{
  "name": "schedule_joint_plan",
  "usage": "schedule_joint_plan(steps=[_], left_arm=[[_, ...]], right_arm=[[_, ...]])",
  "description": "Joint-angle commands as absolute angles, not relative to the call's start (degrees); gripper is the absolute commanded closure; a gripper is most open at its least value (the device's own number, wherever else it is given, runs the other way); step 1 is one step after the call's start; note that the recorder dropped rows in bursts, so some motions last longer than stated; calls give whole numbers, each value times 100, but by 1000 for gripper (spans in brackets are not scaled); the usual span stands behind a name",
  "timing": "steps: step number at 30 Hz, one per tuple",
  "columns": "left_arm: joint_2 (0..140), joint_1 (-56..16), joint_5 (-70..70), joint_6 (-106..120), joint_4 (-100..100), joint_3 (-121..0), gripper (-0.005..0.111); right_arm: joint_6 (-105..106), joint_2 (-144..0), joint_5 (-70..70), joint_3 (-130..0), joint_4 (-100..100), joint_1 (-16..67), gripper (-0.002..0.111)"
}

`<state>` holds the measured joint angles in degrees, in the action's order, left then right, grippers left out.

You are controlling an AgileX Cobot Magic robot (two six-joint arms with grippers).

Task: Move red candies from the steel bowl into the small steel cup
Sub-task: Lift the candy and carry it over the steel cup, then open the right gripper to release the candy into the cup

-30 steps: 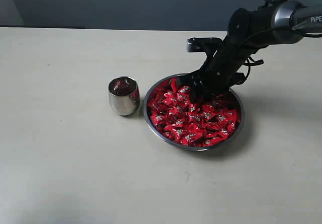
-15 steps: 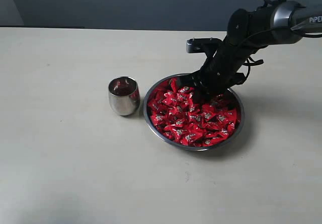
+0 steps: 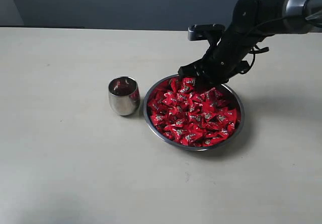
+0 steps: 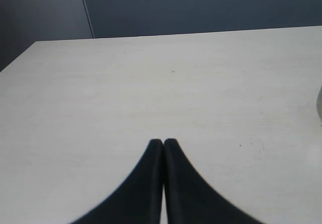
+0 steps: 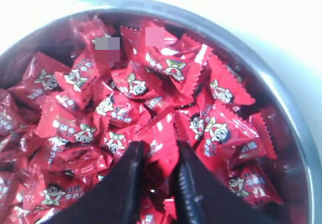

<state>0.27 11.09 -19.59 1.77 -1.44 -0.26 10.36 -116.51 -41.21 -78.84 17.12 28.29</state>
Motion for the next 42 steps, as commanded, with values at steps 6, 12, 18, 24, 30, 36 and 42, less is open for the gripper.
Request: schedule_joint_plan(steps=[6,12,18,24,30,36,42], left_arm=[[0,1072,-1914,168,-155,0,106],[0,1072,-1914,168,-155,0,106],[0,1072,-1914,168,-155,0,106],[0,1072,-1914,168,-155,0,106],[0,1072,-1914,168,-155,0,106],[0,1072,-1914,168,-155,0,106],[0,1072,-1914,168,-155,0,106]], right_arm=[[1062,-11077,-4185,-7916,1941,2809,103],[2006,-10821,-4098,-8092,3007,3174,103],[2057,-11160,-4128,-9294,2995,4035,103],[2057,-11887,-4721,-10070,2713,4402,103],[2057,-12166,-4772,-10107,2413,4550,103],[2044,-12258,-4545,-10107,2128,4610,103],[2044,-12405,-4447,-10107,2058,4610,100]])
